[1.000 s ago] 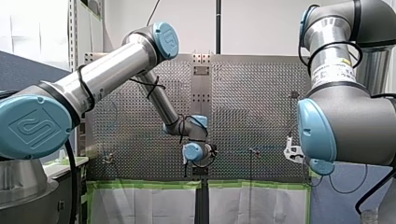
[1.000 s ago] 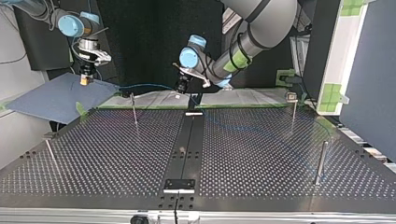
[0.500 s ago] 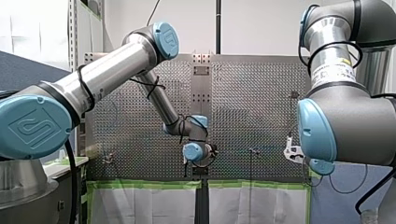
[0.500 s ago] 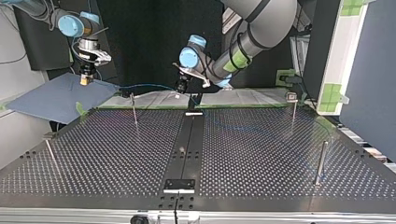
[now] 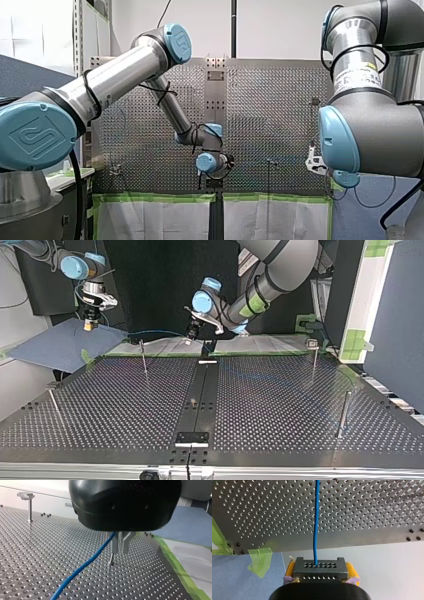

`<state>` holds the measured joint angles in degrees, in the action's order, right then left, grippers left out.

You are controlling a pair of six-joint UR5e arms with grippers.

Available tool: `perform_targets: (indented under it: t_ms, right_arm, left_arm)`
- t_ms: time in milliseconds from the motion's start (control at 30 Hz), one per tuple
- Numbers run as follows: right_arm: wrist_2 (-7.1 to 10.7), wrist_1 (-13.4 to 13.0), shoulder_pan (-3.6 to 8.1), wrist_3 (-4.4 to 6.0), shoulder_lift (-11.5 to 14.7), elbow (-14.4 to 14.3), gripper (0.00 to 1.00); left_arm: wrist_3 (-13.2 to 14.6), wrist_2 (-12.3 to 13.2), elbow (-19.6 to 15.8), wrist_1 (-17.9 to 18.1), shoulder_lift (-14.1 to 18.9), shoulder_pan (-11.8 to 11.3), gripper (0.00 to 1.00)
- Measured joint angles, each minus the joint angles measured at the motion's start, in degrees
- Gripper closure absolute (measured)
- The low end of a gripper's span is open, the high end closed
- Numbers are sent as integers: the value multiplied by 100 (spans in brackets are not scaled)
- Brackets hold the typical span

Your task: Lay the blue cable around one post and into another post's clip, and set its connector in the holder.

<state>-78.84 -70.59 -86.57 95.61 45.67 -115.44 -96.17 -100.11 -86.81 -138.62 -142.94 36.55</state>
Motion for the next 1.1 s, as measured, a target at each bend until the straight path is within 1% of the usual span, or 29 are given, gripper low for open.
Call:
perform_targets:
  t_ms: [33, 67, 100, 133, 300, 400, 500, 567, 600, 633, 700, 733, 767, 900, 1100]
  right_arm:
    - [0, 0, 9, 5, 0, 1, 100]
    - [0, 1, 17, 9, 0, 0, 100]
    - [0, 0, 25, 12, 0, 0, 100]
    - [0, 0, 33, 15, 0, 0, 100]
    - [0, 0, 58, 20, -2, 0, 100]
    - [0, 1, 65, 20, -2, 0, 100]
    - [0, 8, 72, 20, -2, -1, 100]
    - [0, 10, 75, 20, -2, -1, 100]
    - [0, 10, 77, 20, -1, -1, 100]
    - [-1, 10, 79, 20, -1, -1, 100]
    - [-2, 10, 85, 20, -2, -1, 100]
    - [-3, 10, 90, 20, -2, -1, 100]
    - [-3, 11, 95, 20, -2, -1, 100]
    - [-5, 15, 119, 20, -2, -1, 100]
    - [-9, 18, 147, 25, -2, -1, 100]
  left_arm:
    - [-6, 2, 0, -4, -1, -4, 54]
    - [-15, -4, 0, -11, -1, -7, 50]
    - [-29, -26, 0, -24, 0, -11, 50]
    - [-37, -51, 0, -33, 0, -14, 47]
    - [-57, -156, 0, -57, 0, -19, 45]
    - [-59, -144, 0, -59, 2, -22, 45]
    - [-56, -81, 0, -60, 11, -25, 45]
    - [-52, -52, -1, -60, 19, -25, 51]
    - [-46, -42, -1, -60, 29, -26, 57]
    - [-41, -36, -1, -61, 41, -25, 57]
    - [-23, -27, -1, -64, 78, -25, 68]
    - [-10, -25, -1, -66, 95, -25, 68]
    - [10, -24, -1, -69, 114, -25, 73]
    - [43, -8, -1, -79, 143, -26, 73]
    - [53, 98, -1, -87, 147, -25, 73]
